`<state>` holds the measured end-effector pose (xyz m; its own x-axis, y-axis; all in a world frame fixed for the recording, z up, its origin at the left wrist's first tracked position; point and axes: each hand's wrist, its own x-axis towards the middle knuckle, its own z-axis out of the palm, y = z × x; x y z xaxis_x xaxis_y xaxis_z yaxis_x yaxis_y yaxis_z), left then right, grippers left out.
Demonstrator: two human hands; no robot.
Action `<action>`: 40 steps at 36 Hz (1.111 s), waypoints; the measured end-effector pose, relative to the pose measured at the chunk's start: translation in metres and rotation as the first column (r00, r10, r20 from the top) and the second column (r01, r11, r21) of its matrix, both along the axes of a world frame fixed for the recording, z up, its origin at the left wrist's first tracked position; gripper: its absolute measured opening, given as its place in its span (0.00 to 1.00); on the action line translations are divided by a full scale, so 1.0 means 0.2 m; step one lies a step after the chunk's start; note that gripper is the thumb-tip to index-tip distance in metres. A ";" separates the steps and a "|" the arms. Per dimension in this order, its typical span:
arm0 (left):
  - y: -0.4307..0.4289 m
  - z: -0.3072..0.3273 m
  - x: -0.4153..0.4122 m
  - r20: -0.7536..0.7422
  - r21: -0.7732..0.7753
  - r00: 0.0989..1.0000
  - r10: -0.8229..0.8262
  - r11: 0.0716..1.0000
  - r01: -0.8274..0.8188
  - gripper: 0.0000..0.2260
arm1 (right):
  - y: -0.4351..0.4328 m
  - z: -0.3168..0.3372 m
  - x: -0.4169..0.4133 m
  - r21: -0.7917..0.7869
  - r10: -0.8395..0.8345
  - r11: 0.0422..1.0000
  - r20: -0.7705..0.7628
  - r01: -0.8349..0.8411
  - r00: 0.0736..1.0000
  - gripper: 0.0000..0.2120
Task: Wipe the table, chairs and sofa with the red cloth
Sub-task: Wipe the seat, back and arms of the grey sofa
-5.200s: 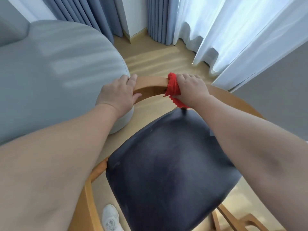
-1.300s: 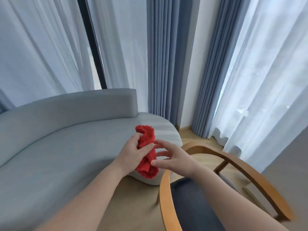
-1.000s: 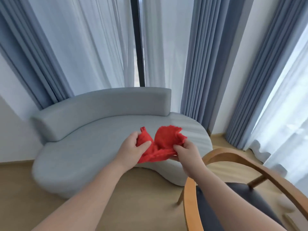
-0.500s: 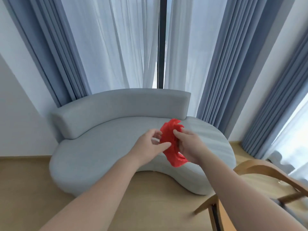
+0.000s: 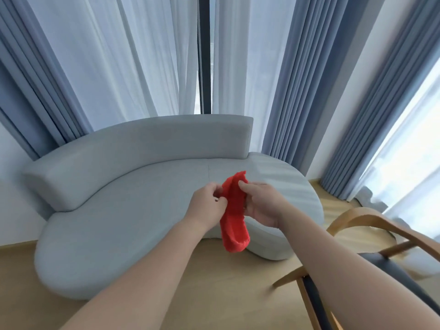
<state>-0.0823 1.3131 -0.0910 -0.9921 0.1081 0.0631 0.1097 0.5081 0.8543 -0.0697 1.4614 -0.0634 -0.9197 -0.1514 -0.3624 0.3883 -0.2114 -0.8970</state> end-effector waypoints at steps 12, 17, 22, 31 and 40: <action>0.19 -0.07 -0.56 0.195 -0.248 0.977 0.086 0.968 -0.036 0.25 | 0.48 -0.06 -0.61 0.099 -0.261 0.961 0.022 0.258 0.965 0.12; 0.40 -0.06 -0.74 0.140 -0.247 0.979 -0.146 0.953 0.177 0.29 | 0.60 0.03 -0.83 -0.002 -0.212 0.977 0.010 0.212 0.977 0.10; 0.69 -0.06 -0.84 0.085 -0.074 0.942 -0.325 0.941 0.331 0.25 | 0.73 0.10 -1.00 -0.074 -0.281 0.956 0.050 0.284 0.958 0.12; 1.11 -0.11 -1.09 -0.038 0.207 0.944 -0.326 0.922 0.327 0.22 | 1.02 0.13 -1.21 -0.155 -0.365 0.906 0.189 0.394 0.912 0.16; 1.17 -0.23 -1.52 0.067 0.246 0.819 -0.569 0.805 0.540 0.11 | 1.16 0.04 -1.47 -0.177 -0.556 0.791 0.193 0.586 0.809 0.13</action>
